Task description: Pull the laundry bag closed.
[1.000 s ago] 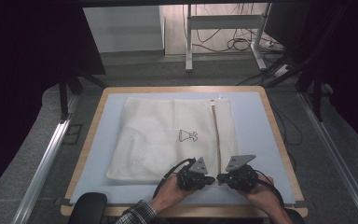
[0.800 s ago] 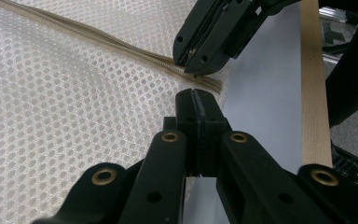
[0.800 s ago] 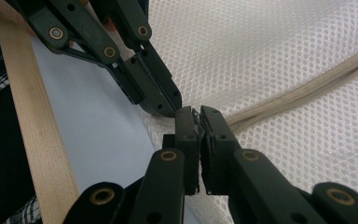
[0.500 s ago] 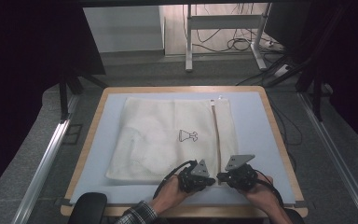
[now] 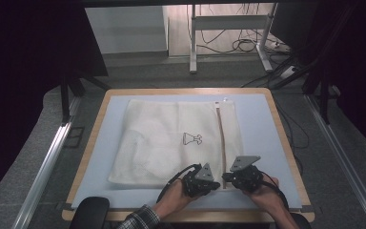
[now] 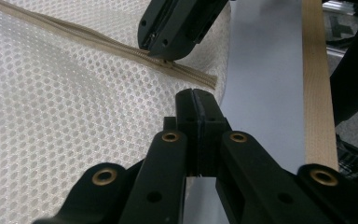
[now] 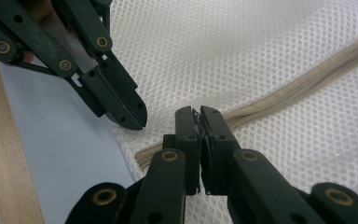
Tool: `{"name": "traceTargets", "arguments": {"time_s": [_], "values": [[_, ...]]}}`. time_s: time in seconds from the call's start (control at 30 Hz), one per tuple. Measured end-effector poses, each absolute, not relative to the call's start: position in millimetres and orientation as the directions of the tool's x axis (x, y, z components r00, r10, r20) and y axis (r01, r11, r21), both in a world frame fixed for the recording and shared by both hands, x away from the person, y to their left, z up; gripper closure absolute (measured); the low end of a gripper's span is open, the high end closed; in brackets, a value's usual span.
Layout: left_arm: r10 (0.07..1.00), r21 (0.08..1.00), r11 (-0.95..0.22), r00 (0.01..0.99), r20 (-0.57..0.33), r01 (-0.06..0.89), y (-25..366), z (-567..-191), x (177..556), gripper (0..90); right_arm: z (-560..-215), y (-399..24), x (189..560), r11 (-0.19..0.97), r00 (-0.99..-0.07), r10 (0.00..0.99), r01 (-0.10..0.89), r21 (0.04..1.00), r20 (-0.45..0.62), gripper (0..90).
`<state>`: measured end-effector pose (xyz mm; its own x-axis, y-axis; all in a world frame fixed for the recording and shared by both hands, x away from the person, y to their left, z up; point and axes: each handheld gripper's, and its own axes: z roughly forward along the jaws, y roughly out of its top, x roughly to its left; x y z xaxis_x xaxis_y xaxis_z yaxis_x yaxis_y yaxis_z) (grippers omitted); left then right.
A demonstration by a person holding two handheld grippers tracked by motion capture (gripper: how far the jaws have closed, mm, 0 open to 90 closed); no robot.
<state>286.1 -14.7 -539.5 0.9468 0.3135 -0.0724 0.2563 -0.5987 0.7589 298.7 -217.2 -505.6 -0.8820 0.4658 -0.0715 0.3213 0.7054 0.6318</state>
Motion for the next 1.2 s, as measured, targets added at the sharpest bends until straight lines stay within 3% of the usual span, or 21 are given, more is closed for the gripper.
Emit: {"name": "traceTargets", "arguments": {"time_s": [1.2], "values": [[0.313, 0.762, -0.594, 0.947, -0.077, 0.258, -14, -540, 286, 90.0, -504, -211, 323, 0.724, -0.862, 0.482, 0.291, 0.625, -0.157, 85.7]]}}
